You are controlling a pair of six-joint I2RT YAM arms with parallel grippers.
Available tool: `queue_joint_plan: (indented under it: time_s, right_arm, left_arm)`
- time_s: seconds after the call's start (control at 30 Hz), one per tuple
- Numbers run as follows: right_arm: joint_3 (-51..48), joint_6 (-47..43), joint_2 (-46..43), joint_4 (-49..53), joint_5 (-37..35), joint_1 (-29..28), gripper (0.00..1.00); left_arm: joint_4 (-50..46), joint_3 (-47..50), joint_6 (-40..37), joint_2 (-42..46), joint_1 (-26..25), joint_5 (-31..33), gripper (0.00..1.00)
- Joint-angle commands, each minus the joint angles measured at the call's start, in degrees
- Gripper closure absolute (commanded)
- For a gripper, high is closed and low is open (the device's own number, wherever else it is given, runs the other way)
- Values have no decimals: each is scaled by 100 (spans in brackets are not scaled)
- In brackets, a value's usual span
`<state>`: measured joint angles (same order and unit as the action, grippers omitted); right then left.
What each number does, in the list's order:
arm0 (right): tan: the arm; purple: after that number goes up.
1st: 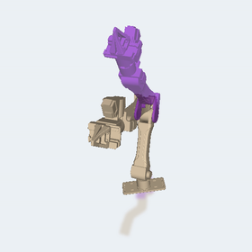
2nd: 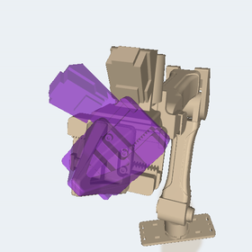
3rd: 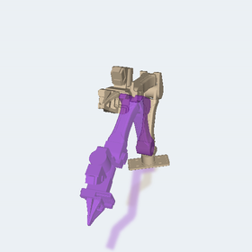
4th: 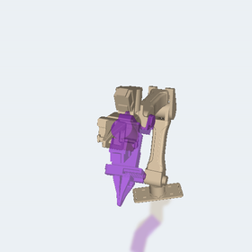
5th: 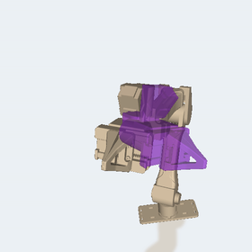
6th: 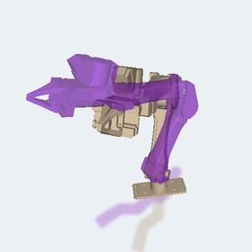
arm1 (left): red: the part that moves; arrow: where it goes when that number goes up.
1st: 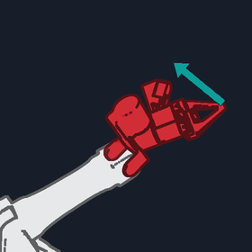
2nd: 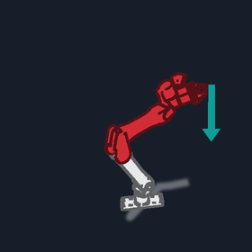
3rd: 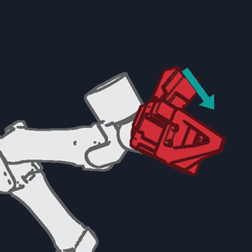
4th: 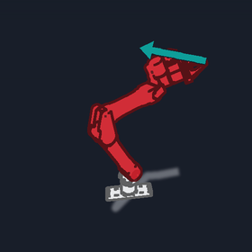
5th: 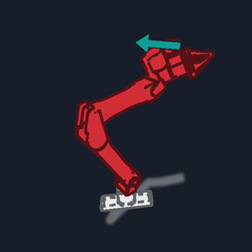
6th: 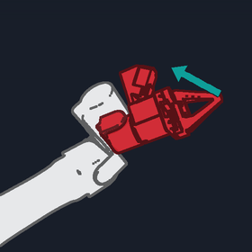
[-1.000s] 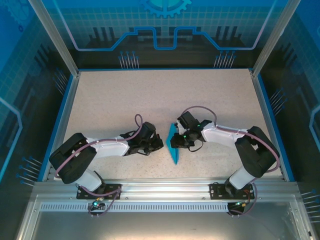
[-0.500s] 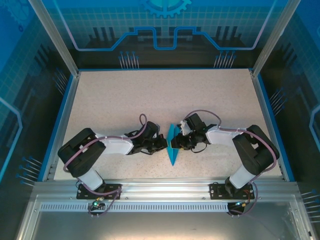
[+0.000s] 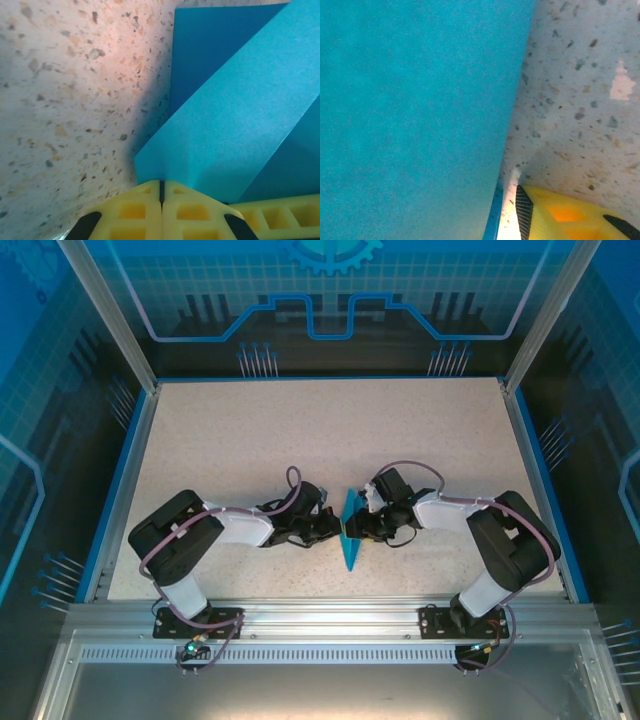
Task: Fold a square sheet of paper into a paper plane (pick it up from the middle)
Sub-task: Turn over the paper at the center of the table.
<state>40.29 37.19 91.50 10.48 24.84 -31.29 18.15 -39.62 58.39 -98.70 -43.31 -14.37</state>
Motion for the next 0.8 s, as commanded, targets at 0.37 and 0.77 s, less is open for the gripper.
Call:
queue_joint_plan:
  time_s: [0.37, 0.77]
  right_arm:
    - [455, -256, -203, 1025, -867, -123, 70]
    - [1348, -484, -908, 2789, -2375, -465, 82]
  left_arm:
    - [131, -224, -99, -201, -105, -296, 100]
    - [-943, 60, -318, 920, -91, 721, 100]
